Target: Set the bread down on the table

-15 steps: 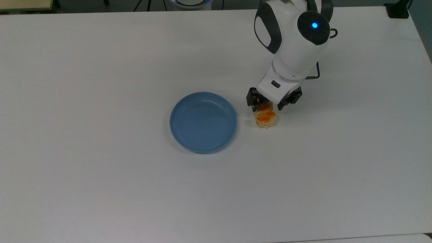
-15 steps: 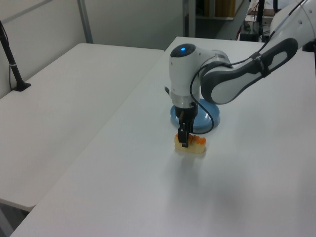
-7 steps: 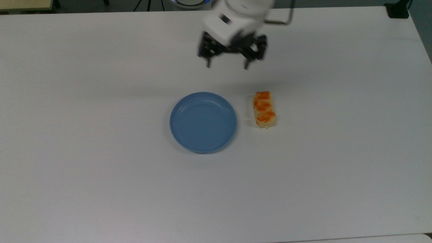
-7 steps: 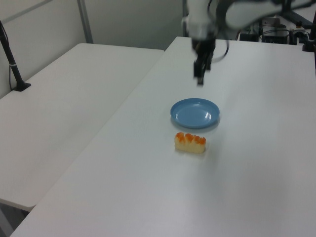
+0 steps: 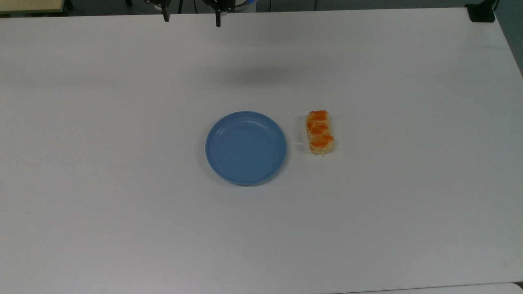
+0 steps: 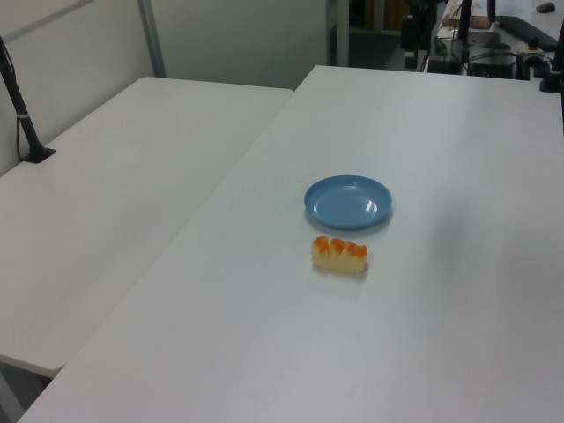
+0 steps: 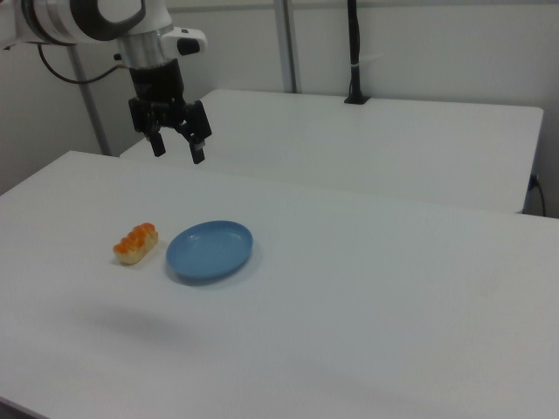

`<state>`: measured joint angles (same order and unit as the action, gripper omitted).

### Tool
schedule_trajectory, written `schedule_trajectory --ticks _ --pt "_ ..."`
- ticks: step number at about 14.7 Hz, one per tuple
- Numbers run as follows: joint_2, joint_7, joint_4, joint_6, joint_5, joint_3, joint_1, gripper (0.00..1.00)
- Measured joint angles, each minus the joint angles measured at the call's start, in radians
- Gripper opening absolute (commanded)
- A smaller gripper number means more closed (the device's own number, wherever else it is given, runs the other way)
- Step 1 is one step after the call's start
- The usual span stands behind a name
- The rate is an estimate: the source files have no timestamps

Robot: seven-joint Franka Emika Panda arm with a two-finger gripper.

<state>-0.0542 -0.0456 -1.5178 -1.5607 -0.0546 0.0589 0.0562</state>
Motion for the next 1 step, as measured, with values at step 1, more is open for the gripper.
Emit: schedule_trajectory --ticks 1 --pt "0.005 0.000 -0.005 0.000 0.000 -0.001 0.000 1.00"
